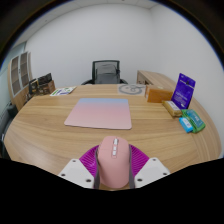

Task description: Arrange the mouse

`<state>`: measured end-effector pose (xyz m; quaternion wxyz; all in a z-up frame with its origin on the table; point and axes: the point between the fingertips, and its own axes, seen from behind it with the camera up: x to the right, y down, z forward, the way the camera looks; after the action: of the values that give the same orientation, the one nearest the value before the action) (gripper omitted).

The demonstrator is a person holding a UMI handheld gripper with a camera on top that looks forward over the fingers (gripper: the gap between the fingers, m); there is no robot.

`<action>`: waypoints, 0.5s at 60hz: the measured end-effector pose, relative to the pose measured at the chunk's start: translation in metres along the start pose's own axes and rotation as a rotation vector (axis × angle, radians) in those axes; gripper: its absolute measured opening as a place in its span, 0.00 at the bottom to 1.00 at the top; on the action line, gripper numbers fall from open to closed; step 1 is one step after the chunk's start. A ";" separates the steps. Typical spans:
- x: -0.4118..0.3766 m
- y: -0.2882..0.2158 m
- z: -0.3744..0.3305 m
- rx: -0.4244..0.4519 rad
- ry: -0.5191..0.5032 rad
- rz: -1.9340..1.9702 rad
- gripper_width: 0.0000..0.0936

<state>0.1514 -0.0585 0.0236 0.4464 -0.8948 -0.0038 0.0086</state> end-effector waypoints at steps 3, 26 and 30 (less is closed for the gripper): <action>-0.003 -0.026 0.002 0.028 0.004 -0.004 0.42; -0.040 -0.141 0.162 0.015 -0.078 -0.022 0.42; -0.043 -0.134 0.184 -0.019 -0.074 -0.041 0.42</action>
<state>0.1050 0.1683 0.0211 0.4375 -0.8978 -0.0386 0.0326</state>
